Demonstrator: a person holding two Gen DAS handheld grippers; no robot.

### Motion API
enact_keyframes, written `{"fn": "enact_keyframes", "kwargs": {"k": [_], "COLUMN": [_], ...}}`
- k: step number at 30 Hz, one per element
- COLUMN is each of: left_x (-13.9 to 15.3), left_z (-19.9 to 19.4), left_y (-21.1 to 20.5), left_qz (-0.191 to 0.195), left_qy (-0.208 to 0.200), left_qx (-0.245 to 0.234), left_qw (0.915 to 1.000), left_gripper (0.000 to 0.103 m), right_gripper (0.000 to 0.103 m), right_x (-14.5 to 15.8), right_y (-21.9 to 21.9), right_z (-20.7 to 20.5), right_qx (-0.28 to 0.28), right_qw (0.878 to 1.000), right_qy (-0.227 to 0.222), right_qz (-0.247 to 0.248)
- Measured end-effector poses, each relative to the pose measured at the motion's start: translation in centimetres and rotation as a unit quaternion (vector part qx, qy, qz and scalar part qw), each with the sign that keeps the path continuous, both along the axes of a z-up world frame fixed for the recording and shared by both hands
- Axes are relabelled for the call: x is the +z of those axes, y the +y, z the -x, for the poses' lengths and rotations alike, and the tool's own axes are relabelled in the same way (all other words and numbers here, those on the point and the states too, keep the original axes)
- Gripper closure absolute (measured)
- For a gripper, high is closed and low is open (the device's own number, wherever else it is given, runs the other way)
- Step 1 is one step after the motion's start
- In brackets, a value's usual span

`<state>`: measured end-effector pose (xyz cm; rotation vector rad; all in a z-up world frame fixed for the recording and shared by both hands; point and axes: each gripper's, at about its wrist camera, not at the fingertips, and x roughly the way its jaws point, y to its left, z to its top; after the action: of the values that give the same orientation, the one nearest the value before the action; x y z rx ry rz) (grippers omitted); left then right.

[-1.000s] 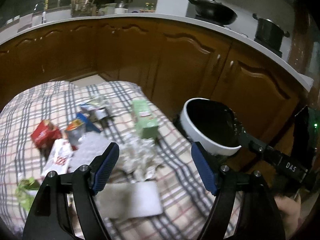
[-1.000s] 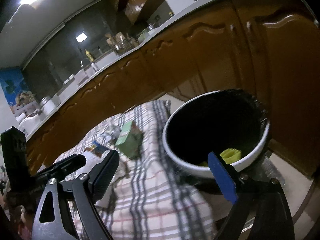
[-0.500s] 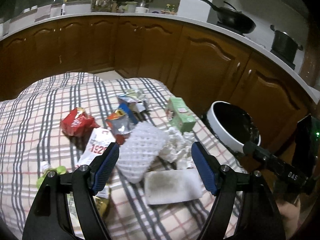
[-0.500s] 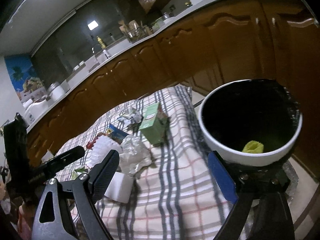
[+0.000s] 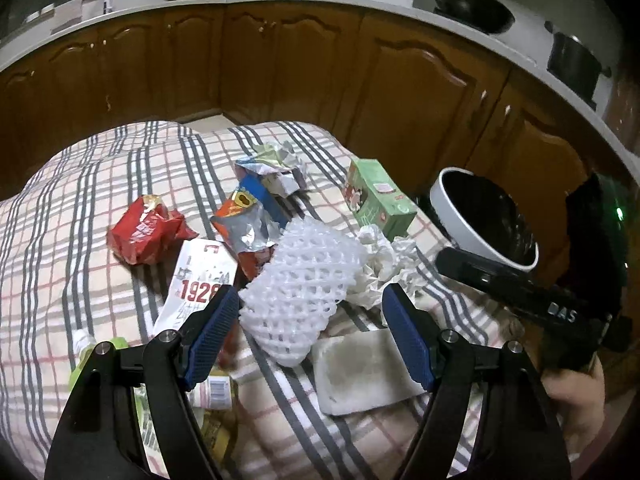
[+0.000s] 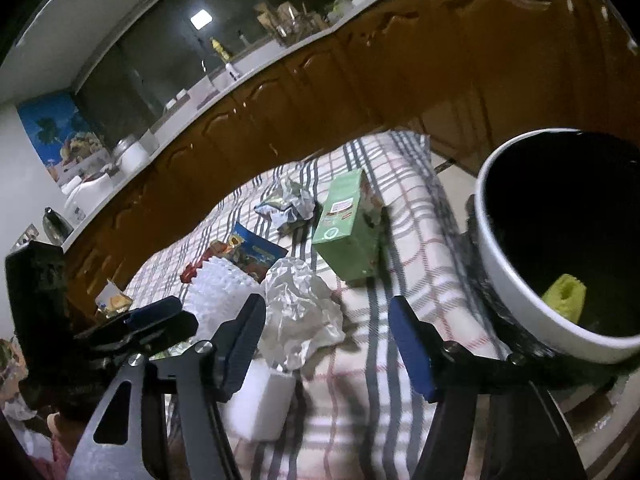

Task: Collect trash
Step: 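Grasp the white foam mesh with the left tool while the right tool grasps crumpled tissue, then move both tools over the bin and release the foam mesh and tissue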

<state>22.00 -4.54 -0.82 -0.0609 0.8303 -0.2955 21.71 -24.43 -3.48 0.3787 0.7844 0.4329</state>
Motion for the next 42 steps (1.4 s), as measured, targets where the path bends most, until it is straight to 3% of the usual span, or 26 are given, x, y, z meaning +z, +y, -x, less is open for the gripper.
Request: {"fn": "enact_keyframes", "kwargs": {"k": [3,5,7,8,24,42], "left_x": [-0.8,-1.2,-1.4,-1.3,4.8,5.9], "left_z": [-0.6,-0.9,-1.0,-1.0,1.7,1.4], "left_y": [-0.4,-0.4,-0.1,0.1,-0.8,-7.7], "left_qz": [-0.007,-0.005,0.002,0.008,0.027,0.036], "left_qy": [0.013,0.020,0.024,0.022,-0.061,-0.063], "left_qx": [-0.008,-0.012,-0.013,-0.013,-0.030,-0.092], "left_qw": [0.9999,0.9997,0.9996,0.9996,0.9973,0.9931], "left_gripper": [0.051,0.076,0.087,0.092,0.095,0.095], "right_gripper": [0.051,0.070,0.081,0.093,0.096,0.096], "right_x": [-0.9,-1.7,-1.7,-1.5,2.7,4.3], "right_y": [0.7,1.2,1.3,1.3,-2.8,-10.9], "right_z": [-1.3,-1.9,-1.9,-1.7,3.2,6.6], "right_qx": [0.013,0.024,0.027,0.026,-0.020,-0.114], "right_qw": [1.000,0.999,0.999,0.999,0.999,0.991], "right_qy": [0.017,0.028,0.026,0.018,-0.046,-0.069], "right_qz": [0.007,0.008,0.003,0.006,-0.012,-0.003]}}
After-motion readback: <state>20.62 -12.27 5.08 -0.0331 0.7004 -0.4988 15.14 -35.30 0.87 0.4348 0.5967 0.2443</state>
